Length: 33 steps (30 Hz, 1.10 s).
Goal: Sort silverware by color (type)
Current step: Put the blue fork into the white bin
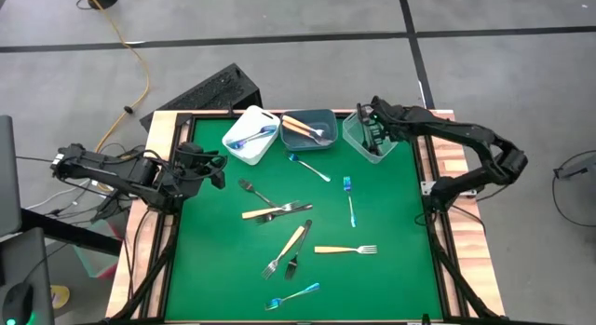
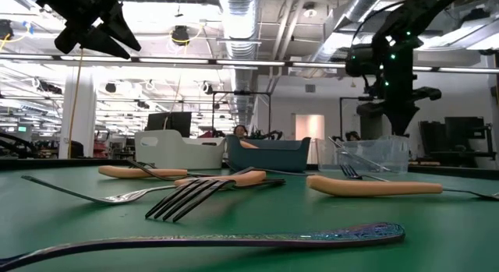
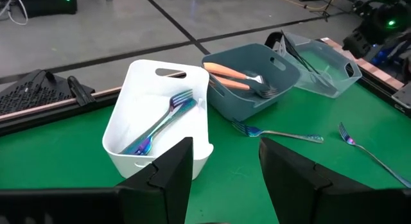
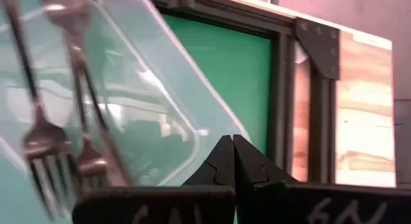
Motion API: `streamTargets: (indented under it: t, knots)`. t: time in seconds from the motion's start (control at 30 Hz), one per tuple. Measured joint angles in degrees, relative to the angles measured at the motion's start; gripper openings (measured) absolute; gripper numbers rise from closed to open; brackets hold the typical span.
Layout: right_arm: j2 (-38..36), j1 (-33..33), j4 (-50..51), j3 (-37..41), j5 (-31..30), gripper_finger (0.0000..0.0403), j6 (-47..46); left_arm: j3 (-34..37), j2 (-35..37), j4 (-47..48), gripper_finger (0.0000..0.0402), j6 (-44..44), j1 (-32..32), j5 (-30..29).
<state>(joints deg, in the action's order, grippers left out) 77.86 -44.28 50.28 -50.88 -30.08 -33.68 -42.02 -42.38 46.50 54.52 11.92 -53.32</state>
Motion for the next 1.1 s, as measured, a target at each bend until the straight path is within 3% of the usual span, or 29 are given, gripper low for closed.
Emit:
streamTargets:
  t: [0.17, 0.37, 0.47, 0.77, 0.97, 1.1]
  knots:
    - [-9.0, -0.4, -6.8, 7.3, -0.2, 0.0004, 0.7, 0.0, 0.0, 0.1, 0.0162, 0.0, 0.0, 0.1]
    - [-21.9, -2.2, -8.5, 17.0, -0.6, 0.0004, -5.4, 0.0, 0.0, 0.3, 0.0162, -0.3, 0.0, 0.1]
    - [-24.6, -2.9, -9.0, 19.3, -0.8, 0.0003, -7.6, 0.0, 0.0, 0.6, 0.0162, -0.3, 0.0, 0.2]
    - [-20.3, -3.9, -11.4, 20.3, -1.3, 0.0003, -10.0, 0.0, 0.0, 0.6, 0.0162, -0.2, 0.0, 0.2]
    - [-14.2, -4.2, -19.4, 20.3, -2.9, 0.0003, -9.8, 0.0, 0.0, 0.6, 0.0162, 0.0, 0.0, 0.5]
    - [-11.3, -5.9, -26.0, 20.2, -0.4, 0.0003, -6.1, 0.0, 0.0, 0.6, 0.0162, 0.0, 0.0, 0.5]
